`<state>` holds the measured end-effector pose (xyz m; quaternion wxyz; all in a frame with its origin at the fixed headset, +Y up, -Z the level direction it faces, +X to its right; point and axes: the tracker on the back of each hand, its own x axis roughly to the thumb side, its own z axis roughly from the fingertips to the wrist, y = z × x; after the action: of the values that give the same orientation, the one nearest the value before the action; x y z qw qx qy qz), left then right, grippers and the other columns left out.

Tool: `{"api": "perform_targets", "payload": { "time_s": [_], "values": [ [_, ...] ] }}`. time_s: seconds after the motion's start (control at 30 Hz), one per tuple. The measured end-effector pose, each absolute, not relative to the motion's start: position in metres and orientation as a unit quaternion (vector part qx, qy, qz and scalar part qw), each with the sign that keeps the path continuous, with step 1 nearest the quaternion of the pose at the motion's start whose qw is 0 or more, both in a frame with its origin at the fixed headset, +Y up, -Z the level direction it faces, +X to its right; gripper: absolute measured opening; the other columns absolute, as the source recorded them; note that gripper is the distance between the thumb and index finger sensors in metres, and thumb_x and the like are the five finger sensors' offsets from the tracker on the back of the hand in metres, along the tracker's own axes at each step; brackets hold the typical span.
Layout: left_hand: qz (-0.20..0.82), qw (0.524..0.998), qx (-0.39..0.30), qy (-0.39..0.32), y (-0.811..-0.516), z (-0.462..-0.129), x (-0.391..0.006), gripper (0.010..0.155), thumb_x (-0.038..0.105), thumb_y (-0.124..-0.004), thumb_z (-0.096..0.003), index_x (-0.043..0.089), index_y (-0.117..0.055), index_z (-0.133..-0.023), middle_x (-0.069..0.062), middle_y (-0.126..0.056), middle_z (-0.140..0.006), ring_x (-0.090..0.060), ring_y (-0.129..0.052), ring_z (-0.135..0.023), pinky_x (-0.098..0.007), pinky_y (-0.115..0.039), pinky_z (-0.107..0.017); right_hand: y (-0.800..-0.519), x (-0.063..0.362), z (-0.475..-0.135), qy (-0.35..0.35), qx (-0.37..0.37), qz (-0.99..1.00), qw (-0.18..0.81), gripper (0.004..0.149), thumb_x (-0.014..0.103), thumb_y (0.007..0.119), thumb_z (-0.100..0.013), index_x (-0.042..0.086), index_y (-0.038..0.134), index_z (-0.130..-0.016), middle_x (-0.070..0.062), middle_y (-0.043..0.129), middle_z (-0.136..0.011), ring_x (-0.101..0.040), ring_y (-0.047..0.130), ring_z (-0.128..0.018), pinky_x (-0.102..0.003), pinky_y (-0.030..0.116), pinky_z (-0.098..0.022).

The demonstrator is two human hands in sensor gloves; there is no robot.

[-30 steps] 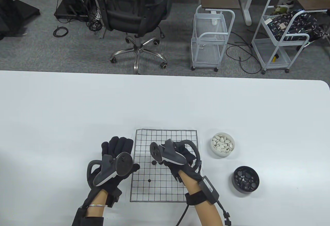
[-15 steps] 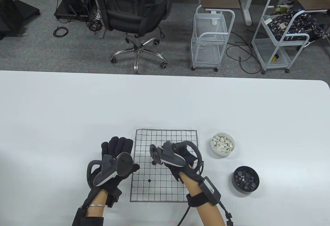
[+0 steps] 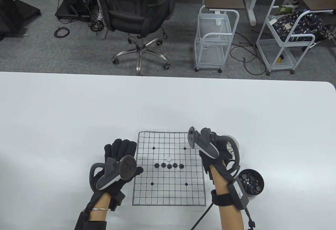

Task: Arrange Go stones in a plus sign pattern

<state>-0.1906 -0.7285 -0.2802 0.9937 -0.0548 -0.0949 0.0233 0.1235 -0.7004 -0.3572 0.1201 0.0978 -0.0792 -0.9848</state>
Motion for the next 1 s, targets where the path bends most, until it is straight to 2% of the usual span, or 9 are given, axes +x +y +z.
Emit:
{"api": "perform_targets", "payload": {
  "time_s": [0.13,0.23,0.33,0.43,0.6,0.73,1.0],
  "values": [
    [0.023,0.994,-0.055,-0.096,-0.729,-0.280,-0.190,0.090,0.066,-0.061,-0.0432,0.025,-0.022,-0.114,-0.010,-0.029,-0.126,-0.043,-0.030,-0.117,-0.064,-0.024,-0.082,-0.713,0.156,-0.366,-0.123,0.163,-0.973,0.109,0.067,0.029,0.082,-0.047,0.013,0.054,-0.107,-0.013,0.081,-0.094,-0.008,0.097,-0.038,-0.039,0.078,-0.043],
    [0.025,0.993,-0.056,-0.096,-0.729,-0.280,-0.190,0.090,0.066,-0.061,-0.0433,0.025,-0.022,-0.114,-0.010,-0.029,-0.126,-0.043,-0.030,-0.117,-0.064,-0.024,-0.082,-0.725,0.165,-0.370,-0.139,0.178,-0.967,0.114,0.059,0.029,0.080,-0.049,0.013,0.060,-0.103,-0.010,0.085,-0.089,-0.007,0.097,-0.031,-0.038,0.080,-0.039],
    [0.024,0.993,-0.057,-0.096,-0.729,-0.280,-0.190,0.090,0.066,-0.061,-0.0432,0.025,-0.022,-0.114,-0.010,-0.030,-0.126,-0.043,-0.030,-0.117,-0.064,-0.024,-0.082,-0.737,0.168,-0.375,-0.154,0.186,-0.964,0.112,0.057,0.030,0.079,-0.049,0.012,0.063,-0.101,-0.010,0.086,-0.088,-0.005,0.098,-0.029,-0.037,0.081,-0.037],
    [0.028,0.993,-0.059,-0.096,-0.729,-0.280,-0.190,0.090,0.066,-0.061,-0.0433,0.025,-0.023,-0.114,-0.010,-0.030,-0.126,-0.043,-0.030,-0.116,-0.064,-0.024,-0.082,-0.744,0.169,-0.380,-0.150,0.195,-0.964,0.106,0.052,0.031,0.076,-0.051,0.011,0.068,-0.098,-0.011,0.086,-0.085,-0.005,0.097,-0.024,-0.036,0.082,-0.034],
    [0.032,0.993,-0.060,-0.096,-0.729,-0.281,-0.190,0.090,0.066,-0.061,-0.0433,0.025,-0.023,-0.114,-0.010,-0.030,-0.126,-0.043,-0.030,-0.117,-0.064,-0.024,-0.082,-0.745,0.163,-0.385,-0.147,0.210,-0.956,0.140,0.050,0.033,0.080,-0.048,0.012,0.073,-0.093,-0.010,0.089,-0.080,-0.005,0.097,-0.021,-0.035,0.082,-0.033],
    [0.030,0.993,-0.059,-0.097,-0.729,-0.281,-0.190,0.090,0.066,-0.061,-0.0434,0.025,-0.023,-0.114,-0.010,-0.030,-0.126,-0.043,-0.030,-0.117,-0.064,-0.024,-0.082,-0.747,0.156,-0.387,-0.116,0.213,-0.950,0.197,0.044,0.032,0.084,-0.045,0.015,0.080,-0.086,-0.007,0.094,-0.073,-0.005,0.096,-0.018,-0.034,0.082,-0.032],
    [0.035,0.993,-0.058,-0.097,-0.729,-0.281,-0.191,0.090,0.066,-0.061,-0.0435,0.025,-0.023,-0.114,-0.010,-0.029,-0.126,-0.043,-0.030,-0.117,-0.064,-0.024,-0.082,-0.744,0.159,-0.387,-0.096,0.224,-0.950,0.195,0.041,0.032,0.088,-0.042,0.019,0.084,-0.081,-0.003,0.098,-0.067,-0.003,0.094,-0.020,-0.033,0.081,-0.034]
  ]
}}
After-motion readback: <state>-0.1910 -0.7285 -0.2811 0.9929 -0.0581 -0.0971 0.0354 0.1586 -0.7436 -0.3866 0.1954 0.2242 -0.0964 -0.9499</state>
